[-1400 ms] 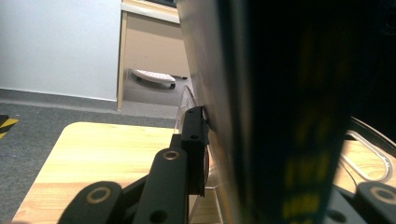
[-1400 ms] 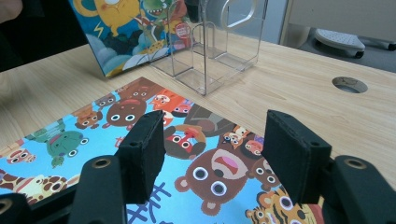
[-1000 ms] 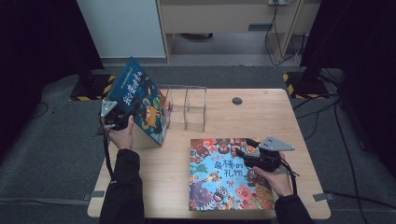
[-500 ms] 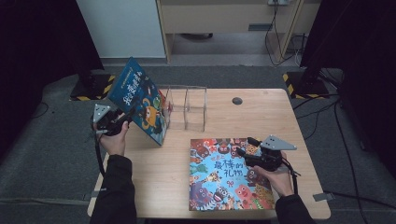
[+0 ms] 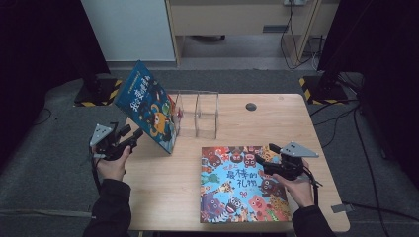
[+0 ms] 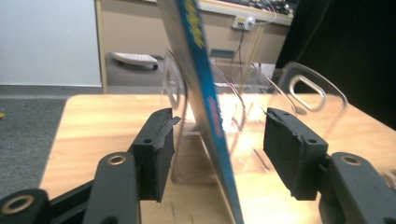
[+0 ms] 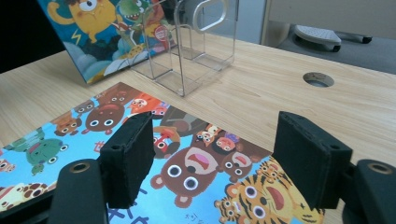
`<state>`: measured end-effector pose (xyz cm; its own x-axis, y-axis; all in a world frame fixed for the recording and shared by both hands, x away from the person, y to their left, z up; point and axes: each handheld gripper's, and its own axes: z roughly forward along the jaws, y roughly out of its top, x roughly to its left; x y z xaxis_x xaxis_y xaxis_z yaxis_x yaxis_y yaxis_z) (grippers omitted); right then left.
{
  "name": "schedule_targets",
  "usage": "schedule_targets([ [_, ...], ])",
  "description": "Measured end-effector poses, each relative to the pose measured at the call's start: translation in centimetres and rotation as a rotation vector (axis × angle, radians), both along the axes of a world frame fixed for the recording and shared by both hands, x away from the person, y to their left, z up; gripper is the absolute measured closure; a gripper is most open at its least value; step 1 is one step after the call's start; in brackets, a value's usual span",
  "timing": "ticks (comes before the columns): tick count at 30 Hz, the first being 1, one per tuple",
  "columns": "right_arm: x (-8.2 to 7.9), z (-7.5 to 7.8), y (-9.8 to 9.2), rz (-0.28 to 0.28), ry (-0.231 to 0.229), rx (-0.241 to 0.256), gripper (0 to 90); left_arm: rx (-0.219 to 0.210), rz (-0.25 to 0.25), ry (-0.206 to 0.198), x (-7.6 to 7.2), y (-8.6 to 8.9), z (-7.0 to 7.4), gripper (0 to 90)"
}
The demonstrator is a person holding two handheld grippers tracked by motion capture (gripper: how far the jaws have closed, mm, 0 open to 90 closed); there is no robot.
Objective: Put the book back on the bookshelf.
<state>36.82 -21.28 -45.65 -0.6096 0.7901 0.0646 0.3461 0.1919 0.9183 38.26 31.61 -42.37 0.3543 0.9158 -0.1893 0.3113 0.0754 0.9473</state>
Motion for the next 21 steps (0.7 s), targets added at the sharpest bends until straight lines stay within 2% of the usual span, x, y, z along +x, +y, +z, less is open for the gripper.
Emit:
schedule_targets([
  [7,-0.1,0.0,-0.3,-0.029,0.009,-0.021,25.2,0.012,-0.081,0.044,-1.3,-2.0,-1.2,40.3],
  [12,-0.3,0.1,-0.9,-0.043,0.027,-0.026,22.9,0.028,-0.114,0.042,-1.9,-3.5,-1.6,39.2],
  [16,-0.5,0.0,-1.3,-0.055,0.032,-0.033,22.5,0.052,-0.14,0.054,-2.0,-4.7,-2.1,38.7],
  [21,-0.6,-0.3,-1.8,-0.079,0.046,-0.043,21.7,0.116,-0.177,0.077,-2.1,-6.3,-2.9,37.7],
])
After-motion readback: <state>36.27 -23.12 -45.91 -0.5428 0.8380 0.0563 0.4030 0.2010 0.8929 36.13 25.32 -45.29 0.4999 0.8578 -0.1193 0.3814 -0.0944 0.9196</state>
